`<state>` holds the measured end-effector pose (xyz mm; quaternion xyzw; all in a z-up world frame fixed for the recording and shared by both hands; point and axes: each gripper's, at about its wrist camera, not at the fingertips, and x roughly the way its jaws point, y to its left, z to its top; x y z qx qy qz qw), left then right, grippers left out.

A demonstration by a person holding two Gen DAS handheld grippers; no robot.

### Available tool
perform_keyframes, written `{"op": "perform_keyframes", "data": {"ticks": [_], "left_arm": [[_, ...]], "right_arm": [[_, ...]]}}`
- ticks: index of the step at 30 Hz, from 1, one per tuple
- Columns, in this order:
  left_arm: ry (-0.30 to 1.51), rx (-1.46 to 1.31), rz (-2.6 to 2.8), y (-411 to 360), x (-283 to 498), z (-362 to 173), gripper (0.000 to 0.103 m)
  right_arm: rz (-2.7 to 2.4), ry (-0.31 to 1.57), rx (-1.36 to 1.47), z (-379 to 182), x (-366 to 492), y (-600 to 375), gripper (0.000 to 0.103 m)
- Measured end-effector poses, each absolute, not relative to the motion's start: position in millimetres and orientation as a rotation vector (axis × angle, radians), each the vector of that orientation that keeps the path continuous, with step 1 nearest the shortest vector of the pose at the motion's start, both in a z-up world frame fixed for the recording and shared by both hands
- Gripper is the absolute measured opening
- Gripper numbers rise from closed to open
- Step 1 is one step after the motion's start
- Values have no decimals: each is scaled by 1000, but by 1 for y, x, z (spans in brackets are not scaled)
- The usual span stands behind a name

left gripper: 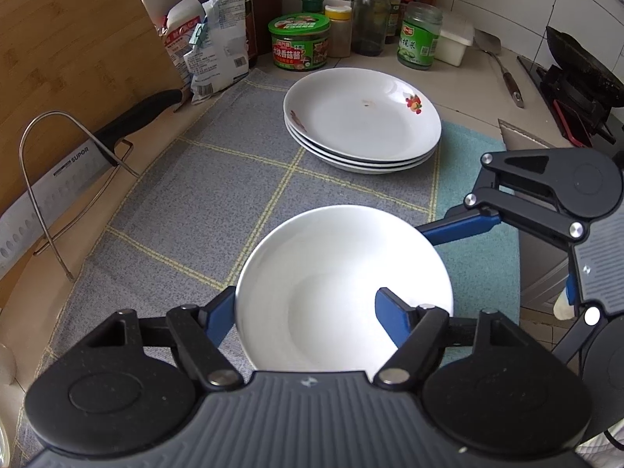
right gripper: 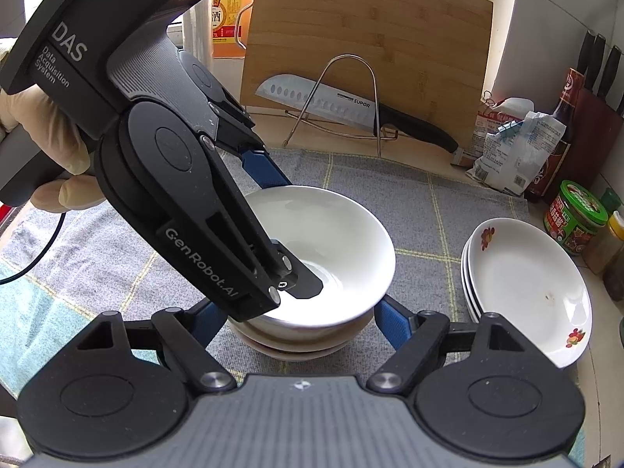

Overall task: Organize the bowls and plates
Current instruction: 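Grip the three-bowl stack with the left tool while the right tool grips its opposite rim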

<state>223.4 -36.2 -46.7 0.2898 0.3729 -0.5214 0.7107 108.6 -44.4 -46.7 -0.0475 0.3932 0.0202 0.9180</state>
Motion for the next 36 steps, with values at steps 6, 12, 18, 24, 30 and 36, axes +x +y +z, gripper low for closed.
{"op": "perform_keyframes", "data": {"ticks": [6, 12, 18, 24, 30, 36], "left_arm": [[771, 545, -1151, -18, 226, -33, 92], [690, 440, -1097, 14, 220, -22, 99], [683, 395, -1035, 42, 200, -27, 99], [766, 350, -967, 48, 179, -54, 100], [835, 296, -829, 40, 173, -80, 100], [881, 244, -699, 27, 169, -101, 99]], "right_arm": [[47, 755, -99, -38, 105, -46, 103], [49, 767, -92, -45, 100, -52, 103], [80, 798, -106, -57, 93, -62, 103], [146, 842, -135, -74, 95, -78, 103], [249, 862, -181, -90, 100, -94, 103], [344, 876, -222, -100, 107, -113, 103]]}}
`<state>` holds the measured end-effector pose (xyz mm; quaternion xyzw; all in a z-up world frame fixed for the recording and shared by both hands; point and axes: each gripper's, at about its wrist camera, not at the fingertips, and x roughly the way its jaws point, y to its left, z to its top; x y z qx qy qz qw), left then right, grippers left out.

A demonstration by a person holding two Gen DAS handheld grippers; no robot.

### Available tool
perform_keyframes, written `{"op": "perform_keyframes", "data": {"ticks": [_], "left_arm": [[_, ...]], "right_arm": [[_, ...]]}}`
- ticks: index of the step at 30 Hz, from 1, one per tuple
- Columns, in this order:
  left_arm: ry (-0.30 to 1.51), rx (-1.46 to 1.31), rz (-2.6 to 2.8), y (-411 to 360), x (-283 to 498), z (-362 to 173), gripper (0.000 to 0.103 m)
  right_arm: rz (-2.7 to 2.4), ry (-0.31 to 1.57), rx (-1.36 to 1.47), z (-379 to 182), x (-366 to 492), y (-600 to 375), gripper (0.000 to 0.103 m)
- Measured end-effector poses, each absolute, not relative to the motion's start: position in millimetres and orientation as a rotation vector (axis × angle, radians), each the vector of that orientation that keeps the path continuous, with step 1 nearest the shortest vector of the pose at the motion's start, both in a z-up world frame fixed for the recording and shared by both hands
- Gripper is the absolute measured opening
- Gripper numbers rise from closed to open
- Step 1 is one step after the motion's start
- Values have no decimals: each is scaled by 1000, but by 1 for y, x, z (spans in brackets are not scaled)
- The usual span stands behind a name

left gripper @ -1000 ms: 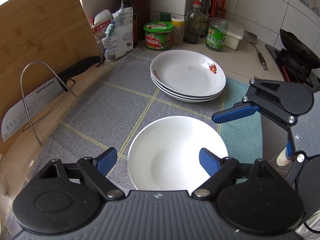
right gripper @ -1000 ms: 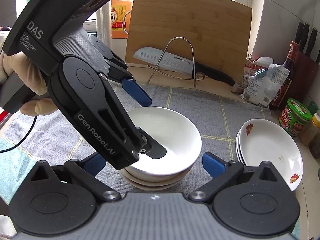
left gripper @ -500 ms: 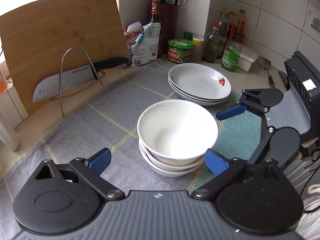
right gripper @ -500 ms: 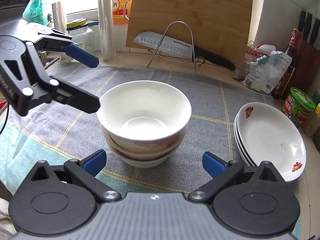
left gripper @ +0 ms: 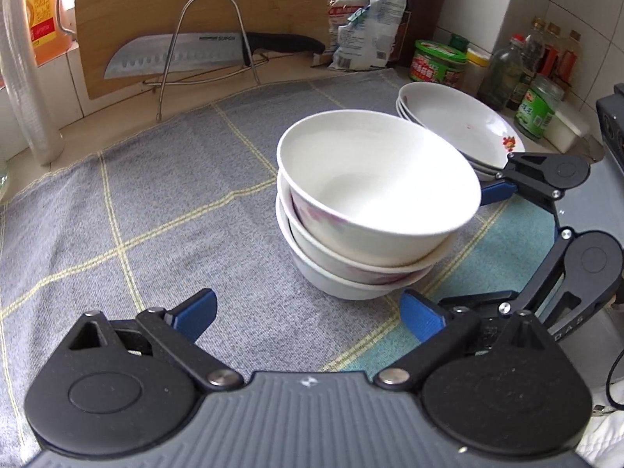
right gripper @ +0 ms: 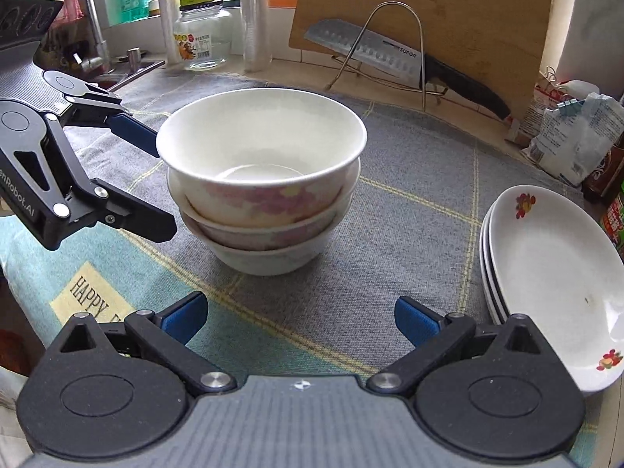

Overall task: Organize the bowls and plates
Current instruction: 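Grip the three-bowl stack with the left tool while the right tool grips its opposite rim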

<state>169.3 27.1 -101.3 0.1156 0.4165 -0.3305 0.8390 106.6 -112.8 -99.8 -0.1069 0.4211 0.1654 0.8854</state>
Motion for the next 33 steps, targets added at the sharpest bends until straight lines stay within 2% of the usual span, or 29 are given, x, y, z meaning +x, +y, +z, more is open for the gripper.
{"op": "perform_keyframes", "data": {"ticks": [9, 11, 33], "left_arm": [[939, 379, -718, 2, 167, -126, 99], [915, 412, -739, 0, 167, -128, 102], [774, 494, -983, 1, 184, -133, 103]], "right_arm": [[422, 908, -250, -116, 123, -118, 103], [422, 905, -258, -118, 126, -117, 103], [422, 941, -270, -118, 142, -110, 103]]}}
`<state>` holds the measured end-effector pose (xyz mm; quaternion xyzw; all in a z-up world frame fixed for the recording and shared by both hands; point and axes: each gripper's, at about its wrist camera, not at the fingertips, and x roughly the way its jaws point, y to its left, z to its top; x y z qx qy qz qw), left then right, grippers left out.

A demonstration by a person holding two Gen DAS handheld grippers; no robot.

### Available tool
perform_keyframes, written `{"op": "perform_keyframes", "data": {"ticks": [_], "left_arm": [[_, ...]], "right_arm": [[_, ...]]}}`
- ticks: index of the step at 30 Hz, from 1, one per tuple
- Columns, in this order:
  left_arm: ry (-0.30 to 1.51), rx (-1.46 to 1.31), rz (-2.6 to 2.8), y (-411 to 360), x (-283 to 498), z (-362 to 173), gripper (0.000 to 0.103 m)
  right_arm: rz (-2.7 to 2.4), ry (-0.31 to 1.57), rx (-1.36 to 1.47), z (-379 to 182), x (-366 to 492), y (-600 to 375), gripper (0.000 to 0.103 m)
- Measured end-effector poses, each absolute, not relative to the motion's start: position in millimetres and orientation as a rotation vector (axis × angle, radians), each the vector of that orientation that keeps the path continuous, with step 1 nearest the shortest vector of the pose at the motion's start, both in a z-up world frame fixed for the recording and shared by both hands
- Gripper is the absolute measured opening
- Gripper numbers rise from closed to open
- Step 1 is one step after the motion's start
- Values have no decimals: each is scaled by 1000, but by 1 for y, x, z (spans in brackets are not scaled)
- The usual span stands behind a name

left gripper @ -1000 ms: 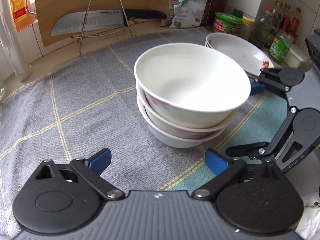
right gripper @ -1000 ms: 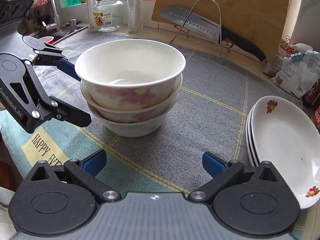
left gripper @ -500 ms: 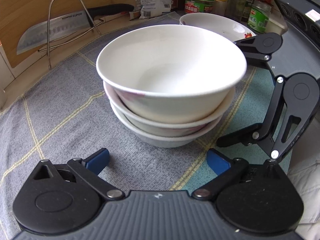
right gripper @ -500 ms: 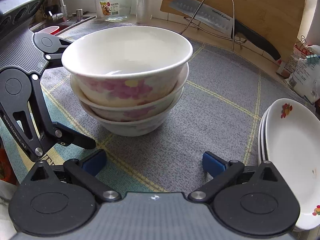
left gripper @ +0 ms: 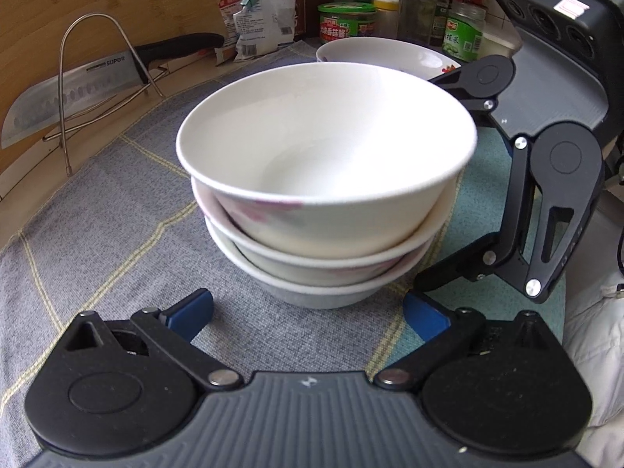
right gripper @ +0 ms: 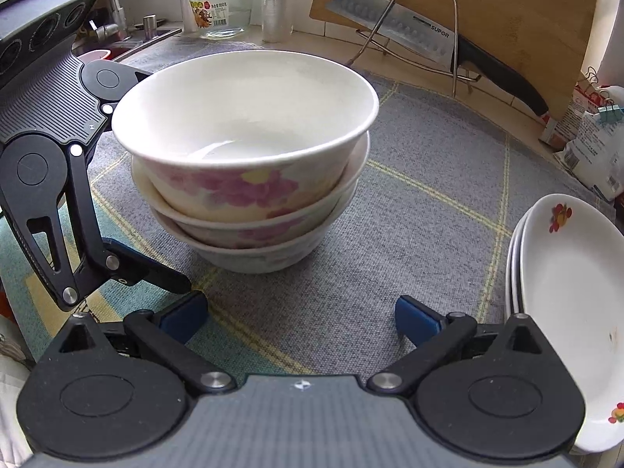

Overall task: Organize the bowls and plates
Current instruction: 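Grip the three-bowl stack with the left tool while the right tool grips its opposite rim, then lift the bowl stack with both tools and carry it toward the plate stack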

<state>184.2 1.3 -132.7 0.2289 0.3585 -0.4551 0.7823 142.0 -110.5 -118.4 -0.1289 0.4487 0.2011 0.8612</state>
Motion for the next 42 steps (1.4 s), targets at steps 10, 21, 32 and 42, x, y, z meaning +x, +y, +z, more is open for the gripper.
{"op": "perform_keyframes", "data": {"ticks": [10, 21, 32, 42], "left_arm": [[797, 580, -1031, -6, 198, -129, 102], [798, 632, -1143, -10, 216, -124, 91], [783, 659, -1257, -12, 225, -120, 90], [757, 711, -1332, -16, 227, -119, 90]], "right_arm": [[538, 929, -369, -110, 157, -108, 103], [707, 888, -482, -100, 159, -98, 90], [757, 904, -483, -97, 162, -98, 80], [783, 910, -525, -96, 166, -97, 79]]}}
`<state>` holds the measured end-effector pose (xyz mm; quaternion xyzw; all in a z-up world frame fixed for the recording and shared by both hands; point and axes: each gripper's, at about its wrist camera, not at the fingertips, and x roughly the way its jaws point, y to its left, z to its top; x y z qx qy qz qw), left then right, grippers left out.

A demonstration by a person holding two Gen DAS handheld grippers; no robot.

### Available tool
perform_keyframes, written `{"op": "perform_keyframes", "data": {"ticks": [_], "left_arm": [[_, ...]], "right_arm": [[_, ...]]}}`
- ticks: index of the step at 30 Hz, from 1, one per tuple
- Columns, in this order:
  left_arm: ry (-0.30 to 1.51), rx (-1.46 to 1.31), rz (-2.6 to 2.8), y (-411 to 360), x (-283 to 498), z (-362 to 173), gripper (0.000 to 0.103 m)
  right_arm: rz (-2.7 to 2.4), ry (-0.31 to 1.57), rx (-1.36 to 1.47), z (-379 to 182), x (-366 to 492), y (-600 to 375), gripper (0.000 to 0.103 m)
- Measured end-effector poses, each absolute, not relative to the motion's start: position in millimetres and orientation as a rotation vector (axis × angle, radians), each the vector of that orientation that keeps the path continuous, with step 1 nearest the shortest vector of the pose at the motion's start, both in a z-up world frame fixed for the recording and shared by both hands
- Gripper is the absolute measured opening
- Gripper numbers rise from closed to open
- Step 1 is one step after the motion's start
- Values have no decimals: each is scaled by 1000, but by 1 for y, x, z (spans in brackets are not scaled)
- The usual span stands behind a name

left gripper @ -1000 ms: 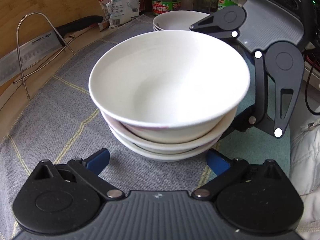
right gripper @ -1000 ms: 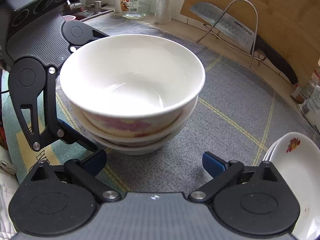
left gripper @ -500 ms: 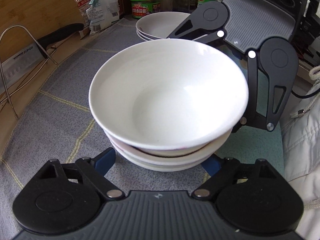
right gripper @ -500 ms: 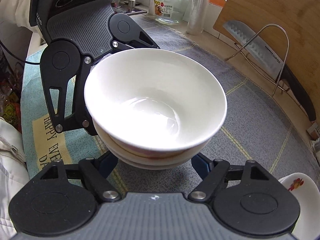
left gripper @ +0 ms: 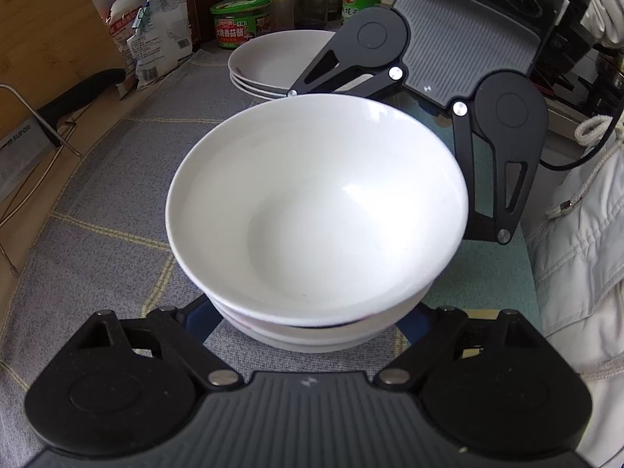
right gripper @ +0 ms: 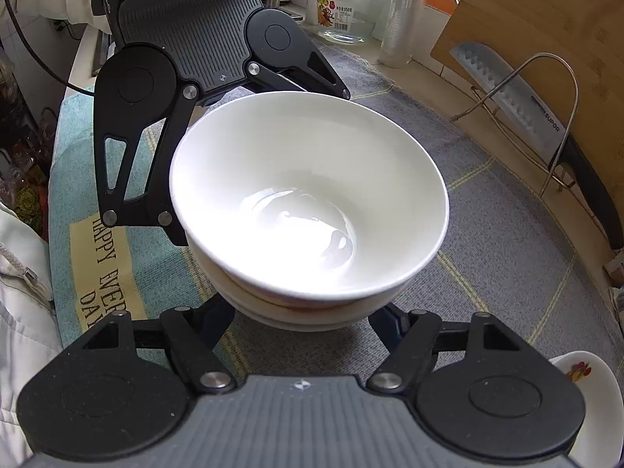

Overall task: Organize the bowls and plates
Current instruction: 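Lift the bowl stack with both tools and carry it toward the plate stack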

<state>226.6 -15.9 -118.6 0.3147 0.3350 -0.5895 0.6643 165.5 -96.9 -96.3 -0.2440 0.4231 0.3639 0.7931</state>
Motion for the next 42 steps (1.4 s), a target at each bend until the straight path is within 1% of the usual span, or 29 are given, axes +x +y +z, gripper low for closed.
{"op": "perform_keyframes", "data": {"ticks": [14, 42], "left_arm": [[734, 740, -1371, -24, 225, -125, 90], [753, 775, -1344, -22, 220, -122, 89]], "right_arm": [[782, 927, -513, -96, 170, -97, 79], [786, 931, -499, -88, 166, -97, 78]]}}
